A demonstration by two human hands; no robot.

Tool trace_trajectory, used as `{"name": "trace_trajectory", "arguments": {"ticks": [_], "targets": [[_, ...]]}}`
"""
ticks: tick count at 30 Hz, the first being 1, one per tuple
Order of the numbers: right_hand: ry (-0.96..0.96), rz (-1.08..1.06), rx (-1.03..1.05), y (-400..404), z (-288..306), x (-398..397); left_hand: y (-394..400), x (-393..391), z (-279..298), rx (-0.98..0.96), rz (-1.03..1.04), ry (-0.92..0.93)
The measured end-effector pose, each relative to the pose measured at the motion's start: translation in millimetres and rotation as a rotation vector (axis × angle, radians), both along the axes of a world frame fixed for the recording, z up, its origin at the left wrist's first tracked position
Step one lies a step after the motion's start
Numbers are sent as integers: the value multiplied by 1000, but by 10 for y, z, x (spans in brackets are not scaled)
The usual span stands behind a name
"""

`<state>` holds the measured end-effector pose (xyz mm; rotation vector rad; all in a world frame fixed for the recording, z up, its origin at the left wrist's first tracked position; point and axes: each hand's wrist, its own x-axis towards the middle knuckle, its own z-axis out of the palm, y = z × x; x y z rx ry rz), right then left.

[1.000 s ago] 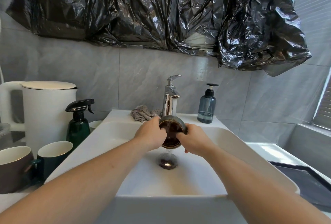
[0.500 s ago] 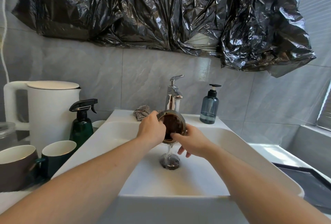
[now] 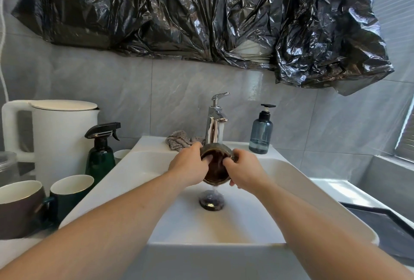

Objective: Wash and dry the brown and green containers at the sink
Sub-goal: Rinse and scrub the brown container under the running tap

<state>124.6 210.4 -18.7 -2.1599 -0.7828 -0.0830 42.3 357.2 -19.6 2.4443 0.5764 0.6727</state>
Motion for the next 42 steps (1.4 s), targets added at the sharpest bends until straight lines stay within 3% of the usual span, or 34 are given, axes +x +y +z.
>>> {"name": "trace_trajectory", "arguments": {"ticks": [7, 11, 16, 21, 29, 42], "targets": [[-111, -16, 1, 17, -25, 25, -19, 2, 2, 38, 3, -6], [-44, 48, 110, 16, -30, 33, -4, 5, 0, 22, 45, -66], [192, 203, 49, 31, -36, -11, 75, 50, 17, -142, 120, -164], [162, 151, 18, 23, -31, 12, 81, 72, -16, -384, 38, -132], [-23, -9, 64, -7, -14, 41, 72, 99, -75, -301, -20, -63], [-193, 95, 196, -48, 28, 2, 91, 49, -41, -172, -30, -40]]}}
